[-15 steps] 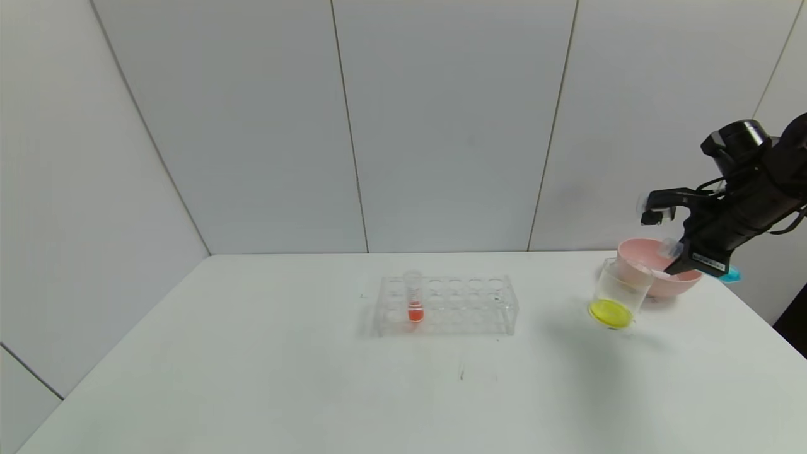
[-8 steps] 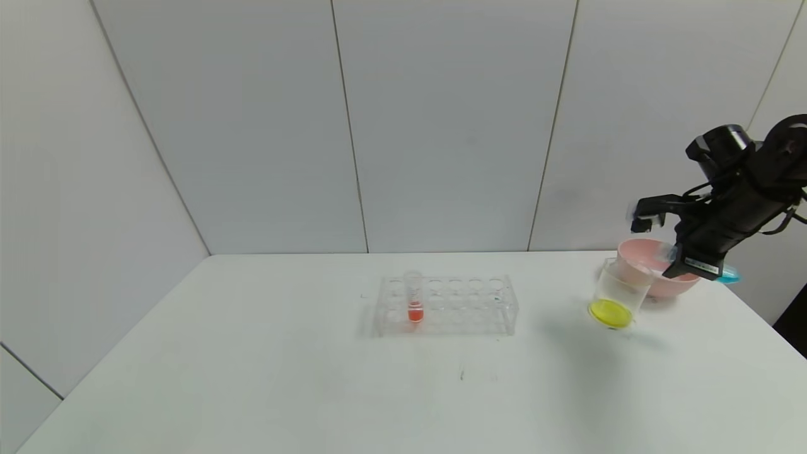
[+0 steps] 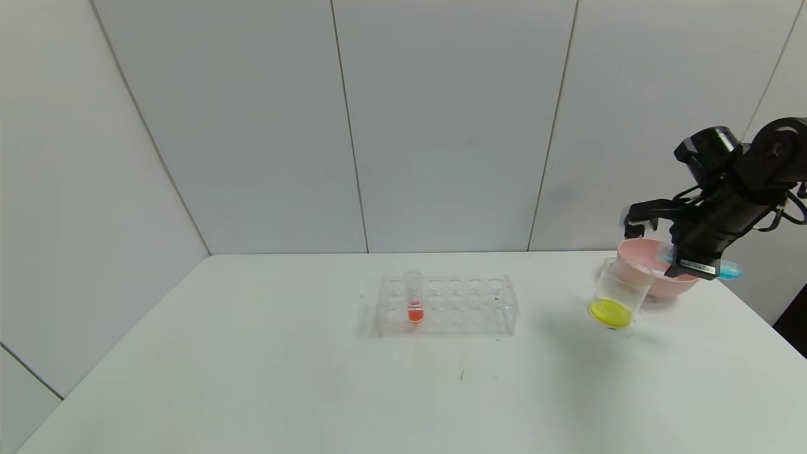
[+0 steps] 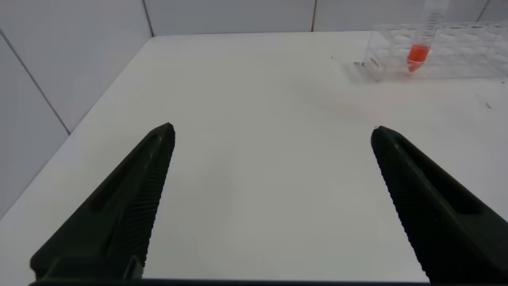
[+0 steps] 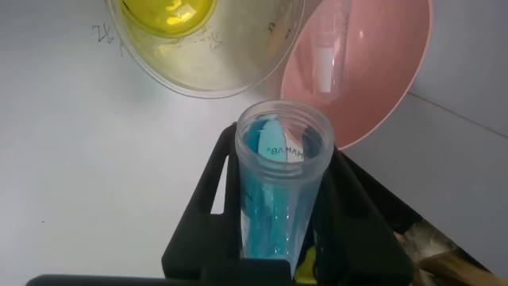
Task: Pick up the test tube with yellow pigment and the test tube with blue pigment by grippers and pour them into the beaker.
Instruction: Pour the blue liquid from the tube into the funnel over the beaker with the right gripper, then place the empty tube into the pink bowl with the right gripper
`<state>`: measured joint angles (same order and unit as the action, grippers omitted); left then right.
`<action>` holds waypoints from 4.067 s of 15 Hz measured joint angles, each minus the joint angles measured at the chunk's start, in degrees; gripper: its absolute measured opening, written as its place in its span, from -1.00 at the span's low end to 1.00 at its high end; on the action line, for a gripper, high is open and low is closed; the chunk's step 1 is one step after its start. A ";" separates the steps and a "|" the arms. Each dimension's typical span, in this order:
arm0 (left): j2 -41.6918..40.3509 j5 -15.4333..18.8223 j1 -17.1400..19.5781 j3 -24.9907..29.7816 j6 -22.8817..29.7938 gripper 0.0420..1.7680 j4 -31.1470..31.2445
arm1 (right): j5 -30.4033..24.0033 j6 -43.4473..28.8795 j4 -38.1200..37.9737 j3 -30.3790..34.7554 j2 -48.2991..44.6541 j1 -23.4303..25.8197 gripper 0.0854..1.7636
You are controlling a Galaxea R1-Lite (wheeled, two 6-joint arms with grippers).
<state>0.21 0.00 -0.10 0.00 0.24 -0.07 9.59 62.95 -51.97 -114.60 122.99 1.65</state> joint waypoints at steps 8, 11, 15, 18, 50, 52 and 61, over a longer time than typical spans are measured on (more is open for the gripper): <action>0.00 0.00 0.00 0.00 -0.02 1.00 0.00 | 4.99 0.96 1.85 0.00 1.18 -1.72 -0.42; 0.00 0.00 0.00 0.00 -0.02 1.00 0.00 | 8.17 2.19 1.78 0.00 1.51 -2.24 -0.42; 0.00 0.00 0.00 0.00 -0.02 1.00 0.00 | 9.40 3.04 1.99 0.00 1.73 -3.18 -0.42; 0.00 0.00 0.02 0.00 -0.02 1.00 0.00 | 9.84 3.64 1.88 0.00 1.82 -4.28 -0.42; 0.00 0.00 0.00 0.00 -0.02 1.00 0.00 | -34.19 -60.58 96.50 63.98 -23.91 3.23 -0.42; 0.00 0.02 0.00 0.00 -0.02 1.00 0.00 | -32.96 -61.40 105.14 72.28 -25.50 4.11 -0.42; 0.00 0.00 0.00 0.00 -0.02 1.00 0.00 | -32.06 -64.67 112.57 72.16 -18.88 12.43 -0.42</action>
<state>0.21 0.00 -0.10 0.00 0.22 -0.07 -22.47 -1.72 60.60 -42.45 104.11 14.08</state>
